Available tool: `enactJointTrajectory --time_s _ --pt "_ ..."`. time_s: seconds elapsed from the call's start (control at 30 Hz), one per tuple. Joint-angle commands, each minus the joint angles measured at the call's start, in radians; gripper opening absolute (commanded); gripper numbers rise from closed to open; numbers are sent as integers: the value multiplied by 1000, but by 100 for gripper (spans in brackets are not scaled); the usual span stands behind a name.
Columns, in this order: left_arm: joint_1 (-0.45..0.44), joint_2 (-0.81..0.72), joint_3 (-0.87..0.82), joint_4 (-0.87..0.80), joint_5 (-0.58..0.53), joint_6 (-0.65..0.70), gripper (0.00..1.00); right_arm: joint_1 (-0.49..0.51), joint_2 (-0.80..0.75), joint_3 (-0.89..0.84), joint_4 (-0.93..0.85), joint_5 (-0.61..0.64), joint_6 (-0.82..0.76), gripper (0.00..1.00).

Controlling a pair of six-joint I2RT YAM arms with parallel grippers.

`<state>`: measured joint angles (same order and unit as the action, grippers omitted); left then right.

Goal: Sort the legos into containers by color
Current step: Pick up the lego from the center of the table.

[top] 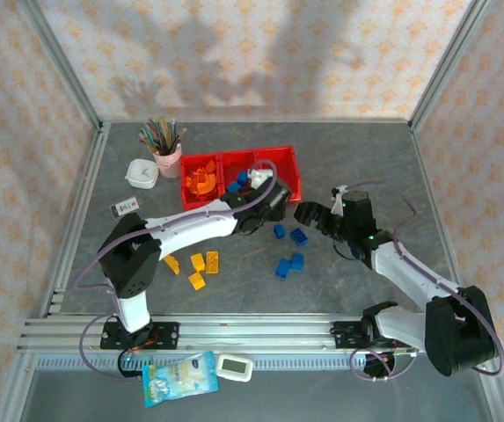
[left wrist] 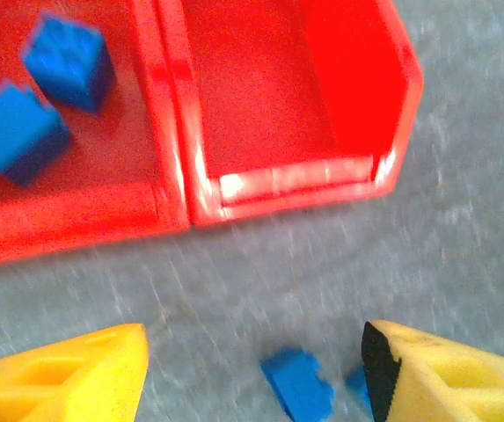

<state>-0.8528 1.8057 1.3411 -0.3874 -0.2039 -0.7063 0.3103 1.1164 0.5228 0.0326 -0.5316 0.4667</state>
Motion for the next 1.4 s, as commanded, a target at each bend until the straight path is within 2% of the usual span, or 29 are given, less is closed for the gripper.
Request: enactJointTrajectory --time_s 0.0,0.2,0.53,1.2,1.37 --pt "-19 3 -41 72 45 -96 68 -7 -38 -37 -37 50 -18 100" --pt "-62 56 -41 99 46 -165 69 -14 -67 -78 -33 68 -11 100" --pt "-71 162 -3 102 18 -234 66 -22 -69 -83 -23 70 -14 100" --pt "-72 289 97 56 -52 -229 45 -29 -58 -75 -22 66 -22 100" --pt "-72 291 93 58 -59 -225 37 -29 -54 -69 -23 62 -24 100"
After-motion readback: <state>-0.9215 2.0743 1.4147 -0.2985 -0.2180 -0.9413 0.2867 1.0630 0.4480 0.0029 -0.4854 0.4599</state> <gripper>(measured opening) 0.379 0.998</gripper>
